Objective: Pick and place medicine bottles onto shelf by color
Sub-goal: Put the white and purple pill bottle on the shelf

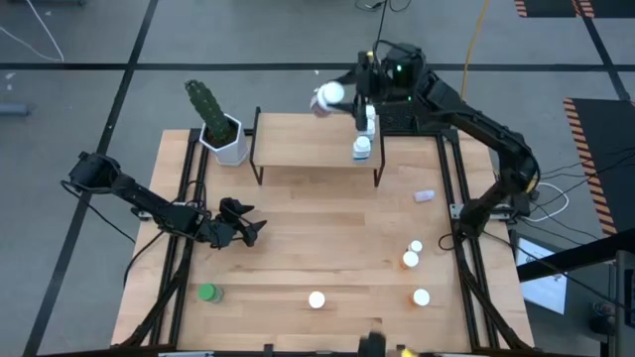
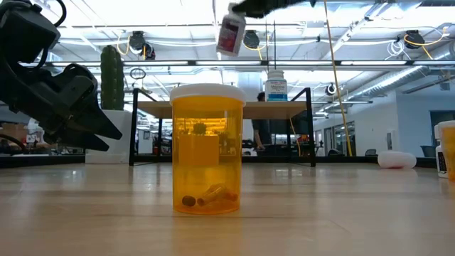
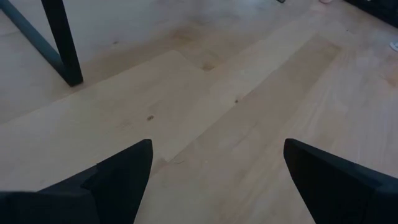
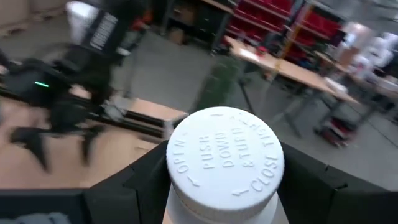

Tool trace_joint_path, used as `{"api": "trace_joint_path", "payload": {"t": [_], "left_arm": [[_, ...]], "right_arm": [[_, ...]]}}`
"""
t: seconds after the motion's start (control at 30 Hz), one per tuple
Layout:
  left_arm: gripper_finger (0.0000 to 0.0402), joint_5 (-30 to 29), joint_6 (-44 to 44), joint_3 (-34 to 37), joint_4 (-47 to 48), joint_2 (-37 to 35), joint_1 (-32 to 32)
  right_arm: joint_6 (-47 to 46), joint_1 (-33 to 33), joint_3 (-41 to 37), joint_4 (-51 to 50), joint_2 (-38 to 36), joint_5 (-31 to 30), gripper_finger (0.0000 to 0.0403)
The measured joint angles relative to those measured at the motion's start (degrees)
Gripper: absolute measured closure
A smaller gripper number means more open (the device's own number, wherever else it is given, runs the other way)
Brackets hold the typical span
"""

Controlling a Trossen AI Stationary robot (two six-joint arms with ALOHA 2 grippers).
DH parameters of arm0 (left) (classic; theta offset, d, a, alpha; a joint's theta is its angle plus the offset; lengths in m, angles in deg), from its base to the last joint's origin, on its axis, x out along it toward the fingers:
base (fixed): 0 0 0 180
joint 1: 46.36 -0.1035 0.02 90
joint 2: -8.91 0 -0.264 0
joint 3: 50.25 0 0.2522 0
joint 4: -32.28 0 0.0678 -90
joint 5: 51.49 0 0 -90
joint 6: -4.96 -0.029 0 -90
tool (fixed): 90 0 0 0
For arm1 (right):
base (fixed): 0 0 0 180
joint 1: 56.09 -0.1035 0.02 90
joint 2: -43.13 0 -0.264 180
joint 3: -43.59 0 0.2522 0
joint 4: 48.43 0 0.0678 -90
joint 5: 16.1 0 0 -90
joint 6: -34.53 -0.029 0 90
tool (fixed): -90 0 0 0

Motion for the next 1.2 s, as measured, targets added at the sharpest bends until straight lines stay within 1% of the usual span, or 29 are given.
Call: {"api": "trace_joint_path", "payload": {"t": [0.17, 0.3, 0.37, 0.57, 0.77, 0.93, 1.2], "left_arm": [[0.0037, -1.76, -0.21, -0.02, -0.15, 0.0, -0.16], [0.0037, -1.96, -0.46, -0.02, -0.64, 0.0, -1.2], [0.0037, -2.03, -1.14, -0.02, -0.86, 0.0, -1.75], [0.0037, -1.81, -3.15, -0.02, -1.3, 0.0, -2.64], [0.0037, -1.6, -3.67, -0.04, -1.3, 0.0, -2.64], [0.0037, -1.57, -3.67, -0.04, -1.27, 0.0, -2.64], [0.0037, -1.55, -3.21, -0.04, -1.3, 0.0, -2.64]], "right_arm": [[-0.88, 5.05, 0.0, 4.53, 3.93, 0.71, 0.0172], [-5.54, 8.39, 0.0, 5.51, 7.5, 10.72, 0.0171], [-6.92, 9.51, 0.0, 4.74, 9.02, 13.05, 0.0171], [-5.22, 11.09, -0.04, -1.06, 11.13, 13.31, 0.0171], [-1.32, 11.33, -0.07, -8.02, 11.28, 12.83, 0.0171], [-0.19, 11.3, -0.76, -8.9, 11.26, 8.88, 0.0171], [-0.02, 11.31, -2.93, -8.78, 11.28, 8.8, 0.0169]]}}
